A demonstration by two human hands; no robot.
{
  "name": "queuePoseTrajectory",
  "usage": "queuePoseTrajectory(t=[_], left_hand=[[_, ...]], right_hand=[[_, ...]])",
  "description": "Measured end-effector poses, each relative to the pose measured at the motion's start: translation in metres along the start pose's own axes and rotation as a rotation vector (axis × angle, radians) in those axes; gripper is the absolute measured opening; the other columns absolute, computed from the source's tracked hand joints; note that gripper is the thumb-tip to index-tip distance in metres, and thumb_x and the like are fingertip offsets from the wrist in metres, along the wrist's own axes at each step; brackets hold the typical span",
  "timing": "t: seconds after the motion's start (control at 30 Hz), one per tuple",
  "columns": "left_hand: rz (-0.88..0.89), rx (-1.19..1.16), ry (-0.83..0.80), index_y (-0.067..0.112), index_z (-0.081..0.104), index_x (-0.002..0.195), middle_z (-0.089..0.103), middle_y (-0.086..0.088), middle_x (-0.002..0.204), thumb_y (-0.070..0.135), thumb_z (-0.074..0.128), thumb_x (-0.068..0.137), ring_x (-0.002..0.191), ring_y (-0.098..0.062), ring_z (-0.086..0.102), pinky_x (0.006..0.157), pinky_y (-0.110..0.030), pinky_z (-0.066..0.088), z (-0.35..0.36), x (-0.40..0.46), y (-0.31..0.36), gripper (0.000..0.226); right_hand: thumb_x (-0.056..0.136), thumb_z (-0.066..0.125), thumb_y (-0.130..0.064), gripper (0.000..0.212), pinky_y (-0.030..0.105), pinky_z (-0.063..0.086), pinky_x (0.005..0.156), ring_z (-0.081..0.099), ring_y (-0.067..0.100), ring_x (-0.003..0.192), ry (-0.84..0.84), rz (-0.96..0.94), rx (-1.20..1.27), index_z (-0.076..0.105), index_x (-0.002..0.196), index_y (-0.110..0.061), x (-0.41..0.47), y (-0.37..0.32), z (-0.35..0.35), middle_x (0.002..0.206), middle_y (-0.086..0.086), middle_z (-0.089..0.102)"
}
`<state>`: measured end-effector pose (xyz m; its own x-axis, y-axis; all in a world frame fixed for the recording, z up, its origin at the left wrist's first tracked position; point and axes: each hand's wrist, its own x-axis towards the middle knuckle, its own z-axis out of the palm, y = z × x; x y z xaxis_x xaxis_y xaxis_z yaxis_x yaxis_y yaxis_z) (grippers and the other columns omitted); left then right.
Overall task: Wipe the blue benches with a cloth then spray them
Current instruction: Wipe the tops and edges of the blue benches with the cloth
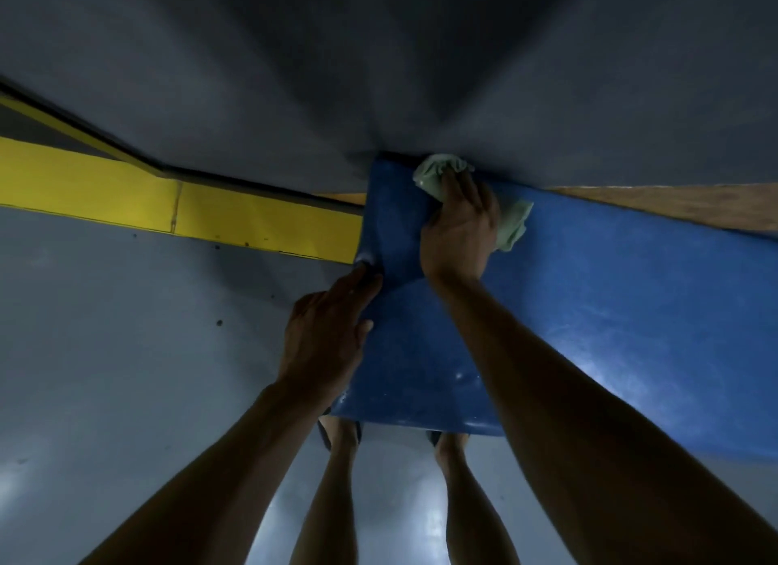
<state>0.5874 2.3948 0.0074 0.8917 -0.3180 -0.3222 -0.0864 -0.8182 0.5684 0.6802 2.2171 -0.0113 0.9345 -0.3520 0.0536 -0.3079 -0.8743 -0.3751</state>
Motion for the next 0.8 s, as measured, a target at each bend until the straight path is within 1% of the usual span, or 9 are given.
queuePoseTrajectory(t=[0.07, 0.13, 0.3, 0.4, 0.53, 0.6, 0.67, 0.73, 0.8], left_hand=[[-0.019, -0.009, -0.006, 0.023, 0.045, 0.147, 0.044, 0.002, 0.154, 0.018, 0.069, 0.088, 0.123, -0.023, 0.058, 0.101, -0.041, 0.042, 0.001, -0.001, 0.001, 0.064], [-0.032, -0.02, -0.002, 0.025, 0.043, 0.148, 0.042, 0.004, 0.155, 0.018, 0.067, 0.089, 0.125, -0.021, 0.056, 0.102, -0.038, 0.039, 0.002, -0.001, 0.002, 0.064], [-0.031, -0.003, -0.005, 0.025, 0.045, 0.147, 0.044, 0.004, 0.153, 0.018, 0.071, 0.086, 0.122, -0.022, 0.059, 0.099, -0.038, 0.041, 0.003, -0.001, -0.002, 0.066], [0.007, 0.003, 0.002, 0.023, 0.047, 0.145, 0.046, 0.0, 0.152, 0.018, 0.072, 0.085, 0.123, -0.023, 0.059, 0.098, -0.04, 0.045, 0.006, -0.001, -0.004, 0.065], [-0.003, -0.013, -0.003, 0.023, 0.045, 0.146, 0.043, 0.001, 0.154, 0.018, 0.071, 0.087, 0.126, -0.022, 0.058, 0.1, -0.045, 0.049, 0.004, 0.001, -0.004, 0.065], [0.019, -0.029, 0.002, 0.023, 0.045, 0.147, 0.043, 0.001, 0.154, 0.018, 0.071, 0.087, 0.125, -0.023, 0.059, 0.098, -0.046, 0.05, 0.004, -0.001, -0.008, 0.066], [0.075, -0.037, 0.018, 0.024, 0.043, 0.149, 0.044, 0.003, 0.154, 0.019, 0.067, 0.09, 0.122, -0.021, 0.06, 0.096, -0.042, 0.051, 0.002, -0.006, -0.012, 0.064], [0.092, -0.057, 0.051, 0.026, 0.045, 0.147, 0.052, 0.006, 0.147, 0.019, 0.061, 0.094, 0.115, -0.019, 0.063, 0.092, -0.035, 0.051, -0.002, -0.013, -0.014, 0.056], [0.072, -0.071, 0.066, 0.026, 0.051, 0.143, 0.057, 0.007, 0.142, 0.018, 0.059, 0.095, 0.112, -0.018, 0.064, 0.089, -0.033, 0.051, -0.005, -0.023, -0.015, 0.049]], right_hand=[[0.077, 0.053, 0.002, 0.052, 0.046, 0.042, 0.105, 0.053, 0.037, 0.119, -0.012, -0.048, 0.009, 0.063, 0.127, -0.007, 0.0, -0.011, 0.003, 0.132, 0.012, 0.062], [0.078, 0.051, 0.005, 0.052, 0.045, 0.044, 0.104, 0.052, 0.035, 0.12, -0.056, -0.201, 0.016, 0.062, 0.127, -0.007, -0.003, -0.008, -0.001, 0.132, 0.01, 0.061], [0.076, 0.056, 0.01, 0.057, 0.042, 0.043, 0.106, 0.053, 0.034, 0.123, -0.162, -0.495, 0.011, 0.062, 0.13, -0.01, -0.002, -0.009, -0.001, 0.133, 0.008, 0.061], [0.072, 0.06, 0.012, 0.056, 0.043, 0.05, 0.098, 0.059, 0.033, 0.115, -0.202, -0.646, 0.008, 0.067, 0.123, -0.011, 0.021, -0.02, 0.01, 0.128, 0.005, 0.066], [0.076, 0.053, 0.005, 0.049, 0.047, 0.052, 0.086, 0.057, 0.037, 0.104, -0.29, -0.642, -0.009, 0.071, 0.118, -0.013, 0.039, -0.042, 0.022, 0.123, 0.003, 0.069], [0.075, 0.051, 0.005, 0.048, 0.05, 0.051, 0.088, 0.057, 0.037, 0.108, -0.356, -0.634, 0.036, 0.072, 0.115, -0.011, 0.025, -0.04, 0.017, 0.117, 0.008, 0.07], [0.073, 0.058, 0.01, 0.044, 0.051, 0.051, 0.093, 0.06, 0.035, 0.11, -0.445, -0.744, 0.096, 0.072, 0.112, -0.007, -0.005, -0.026, 0.006, 0.116, 0.011, 0.07], [0.074, 0.064, 0.009, 0.049, 0.046, 0.044, 0.105, 0.057, 0.034, 0.12, -0.526, -0.858, 0.097, 0.069, 0.12, -0.007, -0.027, -0.009, -0.007, 0.125, 0.01, 0.067], [0.074, 0.064, 0.009, 0.059, 0.041, 0.038, 0.107, 0.052, 0.03, 0.127, -0.544, -0.93, 0.015, 0.065, 0.128, -0.013, -0.018, 0.001, -0.013, 0.133, 0.004, 0.063]])
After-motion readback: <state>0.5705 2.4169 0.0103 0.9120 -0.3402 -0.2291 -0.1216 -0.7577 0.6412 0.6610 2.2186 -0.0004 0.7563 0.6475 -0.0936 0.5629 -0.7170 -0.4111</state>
